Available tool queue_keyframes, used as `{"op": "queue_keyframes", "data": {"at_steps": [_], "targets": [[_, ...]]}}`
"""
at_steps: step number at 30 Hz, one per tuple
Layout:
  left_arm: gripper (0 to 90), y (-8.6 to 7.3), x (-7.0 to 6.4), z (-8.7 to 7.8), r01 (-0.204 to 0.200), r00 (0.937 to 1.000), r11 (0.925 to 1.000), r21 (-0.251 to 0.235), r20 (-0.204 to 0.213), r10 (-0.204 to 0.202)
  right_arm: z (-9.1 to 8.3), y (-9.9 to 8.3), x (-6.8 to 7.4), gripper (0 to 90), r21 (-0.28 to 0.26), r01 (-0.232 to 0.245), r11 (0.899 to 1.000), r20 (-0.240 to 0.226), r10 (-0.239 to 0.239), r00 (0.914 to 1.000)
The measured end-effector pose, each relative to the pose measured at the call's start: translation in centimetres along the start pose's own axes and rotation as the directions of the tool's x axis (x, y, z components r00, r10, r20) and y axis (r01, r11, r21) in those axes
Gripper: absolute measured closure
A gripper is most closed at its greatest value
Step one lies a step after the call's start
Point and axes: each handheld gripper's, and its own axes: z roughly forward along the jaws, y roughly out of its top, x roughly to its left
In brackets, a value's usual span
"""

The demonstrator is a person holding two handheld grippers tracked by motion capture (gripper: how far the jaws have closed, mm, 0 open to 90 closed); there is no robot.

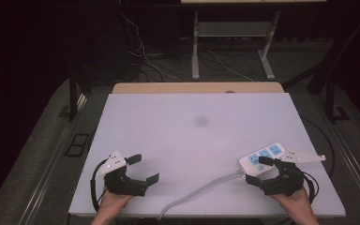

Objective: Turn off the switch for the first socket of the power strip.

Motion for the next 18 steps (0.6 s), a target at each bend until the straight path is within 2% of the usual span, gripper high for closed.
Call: {"op": "queue_keyframes", "data": {"at_steps": [18], "targets": [[0.0, -0.16, -0.18, 0.49, -0.005, 0.9999, 0.9998, 0.019, 0.017, 0.004, -0.06, -0.03, -0.06, 0.4, 0.005, -0.004, 1.000, -0.002, 0.004, 1.0000]]}}
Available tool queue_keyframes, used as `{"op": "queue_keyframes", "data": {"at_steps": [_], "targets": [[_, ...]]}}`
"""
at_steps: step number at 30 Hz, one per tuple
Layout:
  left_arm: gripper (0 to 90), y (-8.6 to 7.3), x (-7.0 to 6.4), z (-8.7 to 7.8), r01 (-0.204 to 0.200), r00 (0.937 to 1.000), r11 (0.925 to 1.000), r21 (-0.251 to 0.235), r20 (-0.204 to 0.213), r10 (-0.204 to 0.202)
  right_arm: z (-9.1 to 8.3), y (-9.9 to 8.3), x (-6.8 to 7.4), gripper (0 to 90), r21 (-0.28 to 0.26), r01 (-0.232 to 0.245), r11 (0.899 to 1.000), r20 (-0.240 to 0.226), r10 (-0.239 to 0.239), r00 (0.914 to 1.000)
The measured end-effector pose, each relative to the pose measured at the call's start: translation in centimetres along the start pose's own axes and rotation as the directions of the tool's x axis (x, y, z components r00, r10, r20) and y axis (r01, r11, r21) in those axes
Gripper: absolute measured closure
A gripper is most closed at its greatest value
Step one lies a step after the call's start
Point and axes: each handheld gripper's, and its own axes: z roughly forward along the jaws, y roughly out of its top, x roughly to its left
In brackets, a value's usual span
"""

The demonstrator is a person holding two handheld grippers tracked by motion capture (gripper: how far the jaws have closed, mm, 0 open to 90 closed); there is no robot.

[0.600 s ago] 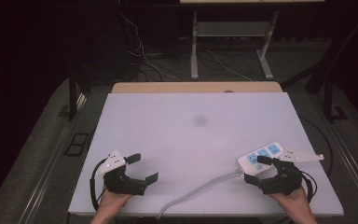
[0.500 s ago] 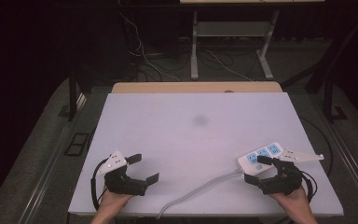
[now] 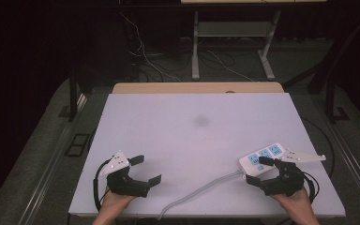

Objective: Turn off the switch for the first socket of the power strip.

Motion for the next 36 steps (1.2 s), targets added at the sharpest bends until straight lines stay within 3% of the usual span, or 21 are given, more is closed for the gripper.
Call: {"op": "queue_keyframes", "data": {"at_steps": [19, 36], "targets": [[0.0, -0.1, 0.0, 0.0, 0.008, 0.9999, 1.0000, 0.004, -0.006, -0.008, -0.3, 0.1, -0.1, 0.4, 0.023, -0.015, 1.000, 0.003, 0.015, 0.9999], [0.0, -0.2, 0.0, -0.1, 0.013, 0.9998, 0.9999, 0.003, -0.014, -0.013, -0.8, 1.8, -0.3, 0.4, 0.050, -0.002, 0.999, 0.014, 0.001, 0.9999]]}}
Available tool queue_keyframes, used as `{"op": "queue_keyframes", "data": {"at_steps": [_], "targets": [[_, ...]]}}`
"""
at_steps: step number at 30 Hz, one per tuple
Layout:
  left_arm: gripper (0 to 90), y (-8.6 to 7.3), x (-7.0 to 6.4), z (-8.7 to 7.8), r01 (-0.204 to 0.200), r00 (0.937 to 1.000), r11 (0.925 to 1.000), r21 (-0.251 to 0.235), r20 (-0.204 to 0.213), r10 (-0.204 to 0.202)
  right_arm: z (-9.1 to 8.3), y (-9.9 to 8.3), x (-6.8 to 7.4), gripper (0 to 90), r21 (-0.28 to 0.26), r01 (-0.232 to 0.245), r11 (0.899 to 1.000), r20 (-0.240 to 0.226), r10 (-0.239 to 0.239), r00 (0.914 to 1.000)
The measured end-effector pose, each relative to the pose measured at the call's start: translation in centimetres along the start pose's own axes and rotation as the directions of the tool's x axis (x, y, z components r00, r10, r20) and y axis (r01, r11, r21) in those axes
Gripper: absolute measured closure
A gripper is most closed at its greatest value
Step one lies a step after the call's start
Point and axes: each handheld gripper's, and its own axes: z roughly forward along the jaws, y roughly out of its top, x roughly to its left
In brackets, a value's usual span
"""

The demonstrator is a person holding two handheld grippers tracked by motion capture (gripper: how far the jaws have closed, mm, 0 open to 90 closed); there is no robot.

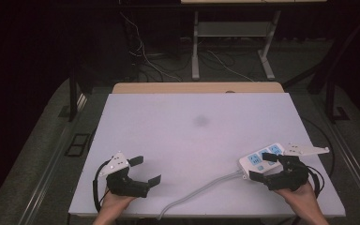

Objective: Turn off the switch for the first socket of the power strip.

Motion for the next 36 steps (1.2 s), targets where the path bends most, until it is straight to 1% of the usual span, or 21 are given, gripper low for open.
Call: {"op": "queue_keyframes", "data": {"at_steps": [10, 19, 25, 31, 36], "targets": [[0.0, 0.0, 0.0, -0.1, 0.003, 1.0000, 1.0000, -0.002, -0.001, -0.003, -0.3, 1.1, -0.6, 0.4, 0.028, 0.011, 1.000, 0.008, -0.011, 0.9999], [0.0, 0.0, 0.0, -0.1, 0.000, 1.0000, 1.0000, -0.002, -0.003, 0.000, -0.1, 1.6, -1.3, 0.4, 0.057, 0.010, 0.998, 0.019, -0.011, 0.9998], [0.0, 0.0, 0.0, 0.0, -0.001, 1.0000, 1.0000, 0.001, -0.004, 0.001, 0.0, 2.1, -2.0, 0.4, 0.086, 0.010, 0.996, 0.023, -0.012, 0.9997], [0.0, 0.0, 0.1, 0.0, 0.003, 1.0000, 1.0000, -0.002, -0.003, -0.003, 0.0, 2.4, -2.6, 0.4, 0.105, -0.006, 0.994, 0.019, 0.004, 0.9998], [0.0, 0.0, 0.1, 0.0, 0.006, 1.0000, 1.0000, -0.003, -0.002, -0.006, 0.3, 2.5, -3.0, 0.4, 0.144, 0.002, 0.990, 0.021, -0.005, 0.9998]]}}
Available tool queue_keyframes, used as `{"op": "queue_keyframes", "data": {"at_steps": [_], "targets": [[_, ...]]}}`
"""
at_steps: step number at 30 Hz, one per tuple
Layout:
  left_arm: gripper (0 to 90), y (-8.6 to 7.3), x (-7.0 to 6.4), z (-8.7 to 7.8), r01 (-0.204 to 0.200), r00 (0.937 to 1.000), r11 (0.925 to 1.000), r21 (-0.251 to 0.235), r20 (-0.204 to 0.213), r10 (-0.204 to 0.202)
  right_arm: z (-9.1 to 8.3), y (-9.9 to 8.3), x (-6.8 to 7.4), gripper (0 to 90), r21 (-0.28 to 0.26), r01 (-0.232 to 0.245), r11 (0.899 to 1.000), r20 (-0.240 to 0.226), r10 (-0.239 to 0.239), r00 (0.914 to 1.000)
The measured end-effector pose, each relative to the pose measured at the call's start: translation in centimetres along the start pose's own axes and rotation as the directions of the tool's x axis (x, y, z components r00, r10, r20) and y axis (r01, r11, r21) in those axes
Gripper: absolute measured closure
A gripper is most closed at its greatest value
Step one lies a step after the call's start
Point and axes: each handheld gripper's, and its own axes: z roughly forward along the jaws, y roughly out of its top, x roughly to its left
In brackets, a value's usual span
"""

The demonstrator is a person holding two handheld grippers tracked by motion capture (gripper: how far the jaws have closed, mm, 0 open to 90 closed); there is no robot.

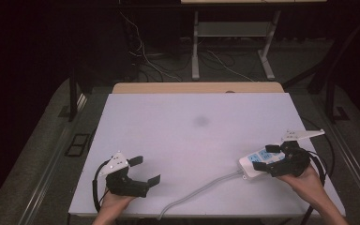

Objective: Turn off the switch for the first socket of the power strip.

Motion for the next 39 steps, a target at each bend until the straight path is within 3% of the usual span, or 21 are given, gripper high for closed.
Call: {"op": "queue_keyframes", "data": {"at_steps": [5, 6, 12, 21, 24, 27, 28, 35, 39], "targets": [[0.0, 0.0, 0.0, 0.0, -0.001, 1.0000, 1.0000, 0.003, 0.000, 0.001, 0.3, 0.2, -0.2, 0.4, 0.039, 0.003, 0.999, 0.001, -0.003, 1.0000], [0.0, 0.0, 0.0, 0.0, 0.001, 1.0000, 1.0000, 0.005, 0.000, -0.001, 0.5, 0.4, -0.2, 0.4, 0.070, 0.016, 0.997, 0.006, -0.017, 0.9998], [0.0, 0.0, 0.0, 0.0, 0.002, 1.0000, 1.0000, 0.004, -0.001, -0.002, 0.7, 0.9, -0.2, 0.4, 0.141, 0.049, 0.989, 0.016, -0.051, 0.9986], [0.0, -0.1, 0.0, 0.0, 0.003, 1.0000, 1.0000, 0.005, 0.000, -0.003, 1.0, 1.2, -0.4, 0.5, 0.187, 0.065, 0.980, 0.011, -0.069, 0.9976], [0.0, -0.1, 0.0, 0.0, 0.002, 1.0000, 1.0000, 0.005, 0.002, -0.002, 1.0, 1.5, -0.5, 16.6, 0.226, 0.084, 0.970, 0.007, -0.087, 0.9961], [0.0, -0.1, 0.0, 0.0, 0.003, 1.0000, 1.0000, 0.003, 0.003, -0.003, 1.0, 1.7, -0.6, 20.9, 0.249, 0.090, 0.964, 0.019, -0.097, 0.9951], [0.0, -0.1, 0.0, 0.0, 0.004, 1.0000, 1.0000, 0.003, 0.003, -0.004, 1.0, 1.9, -0.8, 26.6, 0.264, 0.103, 0.959, 0.016, -0.111, 0.9937], [0.0, -0.1, 0.0, 0.0, 0.006, 1.0000, 1.0000, 0.002, 0.002, -0.006, 0.9, 2.2, -1.1, 42.7, 0.287, 0.109, 0.952, 0.017, -0.119, 0.9928], [0.0, -0.1, 0.0, 0.0, 0.006, 1.0000, 1.0000, 0.002, 0.001, -0.006, 0.8, 2.2, -1.5, 57.2, 0.309, 0.115, 0.944, 0.010, -0.124, 0.9923]]}}
